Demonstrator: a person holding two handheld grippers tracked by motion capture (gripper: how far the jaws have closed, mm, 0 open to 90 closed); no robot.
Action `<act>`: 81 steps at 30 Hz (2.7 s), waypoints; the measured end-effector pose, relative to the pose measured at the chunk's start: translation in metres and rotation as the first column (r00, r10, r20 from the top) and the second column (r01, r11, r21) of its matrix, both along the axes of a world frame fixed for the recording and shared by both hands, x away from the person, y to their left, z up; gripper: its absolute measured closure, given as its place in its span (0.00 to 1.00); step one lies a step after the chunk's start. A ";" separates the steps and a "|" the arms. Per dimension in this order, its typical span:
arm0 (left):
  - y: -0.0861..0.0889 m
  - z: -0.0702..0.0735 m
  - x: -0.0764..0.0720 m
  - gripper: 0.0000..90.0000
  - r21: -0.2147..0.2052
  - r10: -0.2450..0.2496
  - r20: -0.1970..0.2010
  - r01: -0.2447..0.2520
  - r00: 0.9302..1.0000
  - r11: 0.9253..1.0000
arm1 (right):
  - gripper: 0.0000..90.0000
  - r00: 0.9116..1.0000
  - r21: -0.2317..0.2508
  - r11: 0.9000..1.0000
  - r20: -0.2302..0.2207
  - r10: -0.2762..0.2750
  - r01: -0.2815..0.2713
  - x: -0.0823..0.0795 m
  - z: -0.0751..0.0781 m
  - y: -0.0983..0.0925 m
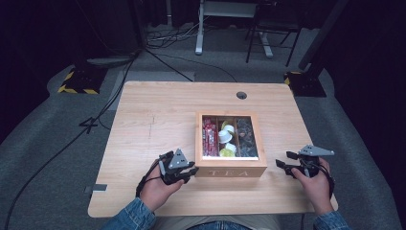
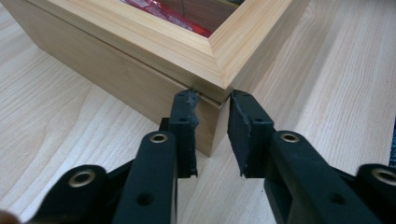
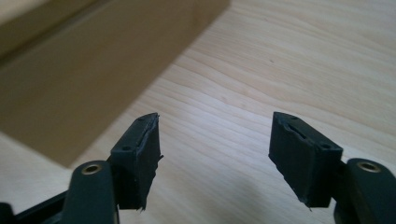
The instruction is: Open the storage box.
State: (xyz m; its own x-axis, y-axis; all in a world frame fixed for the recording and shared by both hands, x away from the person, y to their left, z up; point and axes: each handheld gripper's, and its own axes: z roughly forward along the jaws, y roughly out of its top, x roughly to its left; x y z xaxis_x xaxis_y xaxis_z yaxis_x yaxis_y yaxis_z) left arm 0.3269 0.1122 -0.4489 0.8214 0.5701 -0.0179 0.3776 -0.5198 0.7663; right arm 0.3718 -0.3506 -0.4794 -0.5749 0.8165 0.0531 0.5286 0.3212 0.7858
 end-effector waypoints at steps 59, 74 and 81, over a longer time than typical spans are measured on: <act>0.000 0.027 0.007 0.74 -0.100 0.035 0.095 -0.025 0.995 0.995 | 0.42 0.940 -0.096 0.968 0.235 0.248 -0.231 -0.030 0.065 0.068; 0.023 0.032 0.006 0.41 -0.099 0.183 0.106 -0.173 0.977 0.980 | 0.43 0.902 -0.104 0.959 0.323 0.285 -0.265 -0.009 0.107 0.067; 0.045 0.030 0.000 0.41 -0.097 0.242 0.092 -0.233 0.966 0.968 | 0.47 0.896 -0.093 0.953 0.325 0.301 -0.287 0.005 0.121 0.068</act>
